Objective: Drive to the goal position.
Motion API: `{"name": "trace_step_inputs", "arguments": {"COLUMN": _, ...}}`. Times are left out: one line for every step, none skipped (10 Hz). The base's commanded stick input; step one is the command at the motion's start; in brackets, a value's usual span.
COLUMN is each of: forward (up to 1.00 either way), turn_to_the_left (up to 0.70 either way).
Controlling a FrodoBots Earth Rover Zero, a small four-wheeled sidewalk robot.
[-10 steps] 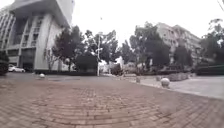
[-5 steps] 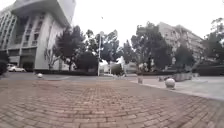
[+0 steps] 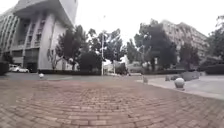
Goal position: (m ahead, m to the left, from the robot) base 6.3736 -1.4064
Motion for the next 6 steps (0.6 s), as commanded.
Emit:
{"name": "trace_step_inputs", "arguments": {"forward": 0.7, "turn_to_the_left": 0.14}}
{"name": "trace_step_inputs", "arguments": {"forward": 0.7, "turn_to_the_left": 0.14}}
{"name": "trace_step_inputs", "arguments": {"forward": 0.7, "turn_to_the_left": 0.14}}
{"name": "trace_step_inputs", "arguments": {"forward": 0.7, "turn_to_the_left": 0.14}}
{"name": "trace_step_inputs", "arguments": {"forward": 0.7, "turn_to_the_left": 0.14}}
{"name": "trace_step_inputs", "arguments": {"forward": 0.7, "turn_to_the_left": 0.14}}
